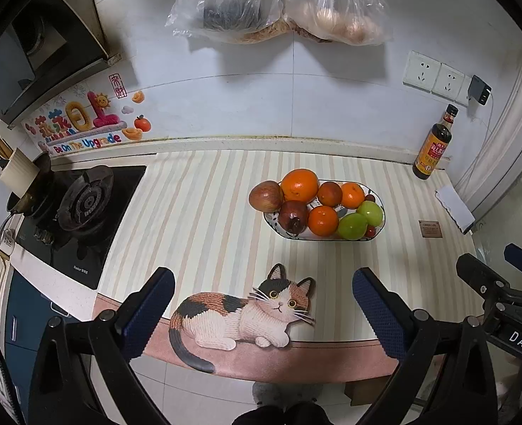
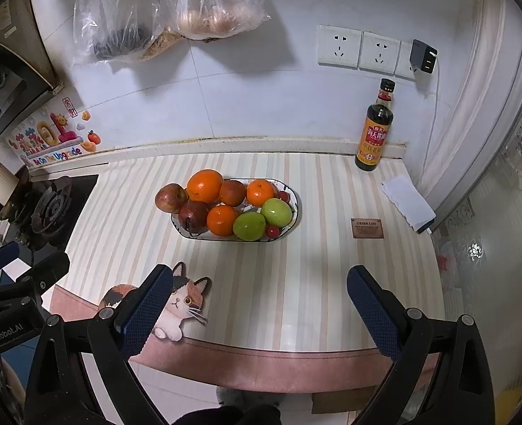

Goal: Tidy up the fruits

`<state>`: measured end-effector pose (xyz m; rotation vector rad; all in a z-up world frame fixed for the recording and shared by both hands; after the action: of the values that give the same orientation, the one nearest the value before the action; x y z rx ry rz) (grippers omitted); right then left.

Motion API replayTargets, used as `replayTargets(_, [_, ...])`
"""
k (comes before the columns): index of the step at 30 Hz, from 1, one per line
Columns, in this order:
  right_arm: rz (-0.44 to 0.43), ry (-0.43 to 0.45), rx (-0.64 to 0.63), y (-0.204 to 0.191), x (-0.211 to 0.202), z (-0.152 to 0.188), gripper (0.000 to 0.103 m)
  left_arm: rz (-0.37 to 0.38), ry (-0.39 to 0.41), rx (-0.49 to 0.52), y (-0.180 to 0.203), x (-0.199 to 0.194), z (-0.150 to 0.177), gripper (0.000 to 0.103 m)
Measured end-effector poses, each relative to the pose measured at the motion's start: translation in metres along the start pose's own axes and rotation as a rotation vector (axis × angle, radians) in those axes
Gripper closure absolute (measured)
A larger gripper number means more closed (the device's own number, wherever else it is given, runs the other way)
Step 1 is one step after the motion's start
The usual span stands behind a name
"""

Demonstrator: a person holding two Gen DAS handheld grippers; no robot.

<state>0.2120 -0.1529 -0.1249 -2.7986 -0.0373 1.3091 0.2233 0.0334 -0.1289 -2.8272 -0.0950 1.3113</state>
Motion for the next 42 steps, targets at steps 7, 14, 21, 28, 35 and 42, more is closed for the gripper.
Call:
replayTargets(7, [-0.001, -0.005, 0.003, 0.0008, 0.0011, 0.0024, 0.002, 0.003, -0.005, 0.002, -0.0011, 0.0022, 0.002, 0.0])
replayTargets(14, [-0.003, -0.01, 0.004, 0.001, 0.0018, 0.0033, 0.002, 0.004, -0.007, 0.006, -0.0029, 0.0035, 0.0037, 0.0])
replayTargets(21, [-0.002, -0.016, 0.002, 0.0007, 0.0028, 0.0054, 0.002, 0.004, -0.007, 0.007, -0.003, 0.0033, 0.0044, 0.0])
replayTargets(28, [-0.004, -0.02, 0.0, 0.0007, 0.0024, 0.0075, 0.002, 0.008, -0.008, 0.012, -0.004, 0.0031, 0.0062, 0.0])
replayTargets(35, [-0.007, -0.016, 0.0, -0.0012, 0.0009, 0.007, 0.002, 0.008, -0.005, 0.016, -0.0037, 0.0033, 0.0072, 0.0])
replayTargets(42, [-0.009, -0.013, -0.002, -0.0021, -0.001, 0.0067, 0.002, 0.012, -0.002, 0.019, -0.0033, 0.0025, 0.0069, 0.0])
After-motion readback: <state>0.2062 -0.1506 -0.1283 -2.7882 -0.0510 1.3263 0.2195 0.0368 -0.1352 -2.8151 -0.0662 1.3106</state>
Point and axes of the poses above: each gripper's, at about its wrist camera, not at the fingertips, and x roughly the way its jaws point, y to its right, z to its underside, the point moved 9 cm from there along x, roughly the way its jaws point, and after that the axes turned 7 degrees about y, right-handed, at the moved point
